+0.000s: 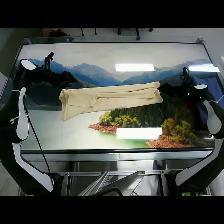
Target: Fold the shirts.
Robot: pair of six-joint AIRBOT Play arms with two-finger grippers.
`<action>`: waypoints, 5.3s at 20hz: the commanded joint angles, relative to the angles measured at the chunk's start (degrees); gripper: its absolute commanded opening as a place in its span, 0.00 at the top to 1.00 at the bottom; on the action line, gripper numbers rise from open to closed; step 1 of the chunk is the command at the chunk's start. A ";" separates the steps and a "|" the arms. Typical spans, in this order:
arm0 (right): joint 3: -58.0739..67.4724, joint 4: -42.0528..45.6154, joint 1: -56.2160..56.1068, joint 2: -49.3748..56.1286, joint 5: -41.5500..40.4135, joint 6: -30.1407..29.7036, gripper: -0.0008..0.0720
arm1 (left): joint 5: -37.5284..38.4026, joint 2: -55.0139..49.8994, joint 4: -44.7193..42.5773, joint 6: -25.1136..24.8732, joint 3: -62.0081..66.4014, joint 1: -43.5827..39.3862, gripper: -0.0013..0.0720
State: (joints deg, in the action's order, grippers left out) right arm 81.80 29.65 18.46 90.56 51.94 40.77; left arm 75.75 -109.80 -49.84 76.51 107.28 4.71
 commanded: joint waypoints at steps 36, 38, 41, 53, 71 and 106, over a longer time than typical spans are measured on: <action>18.21 -9.29 -22.34 -13.49 22.51 13.44 0.96 | 8.74 23.58 0.46 4.74 10.05 -15.82 0.97; 18.21 -9.27 -31.89 -8.63 14.91 11.80 0.96 | 8.76 32.30 0.39 4.72 10.05 -10.08 0.97; 18.21 -9.35 -45.07 0.94 1.29 7.67 0.96 | 9.42 41.92 0.24 4.31 9.38 -3.69 0.97; 18.62 -0.15 -40.37 -4.17 -2.34 9.33 0.15 | 2.16 64.11 0.00 -0.72 -17.46 9.49 0.97; 17.09 15.15 -22.08 8.26 22.27 26.86 0.03 | 0.11 65.11 0.07 -2.82 -29.51 11.10 0.97; 35.36 19.21 39.67 -6.99 48.35 59.49 0.96 | 2.78 65.16 0.13 -3.02 -29.51 11.10 0.96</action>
State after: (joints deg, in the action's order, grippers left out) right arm 117.99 41.08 56.21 83.64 89.12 92.03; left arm 78.46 -44.64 -49.76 73.47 77.80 15.75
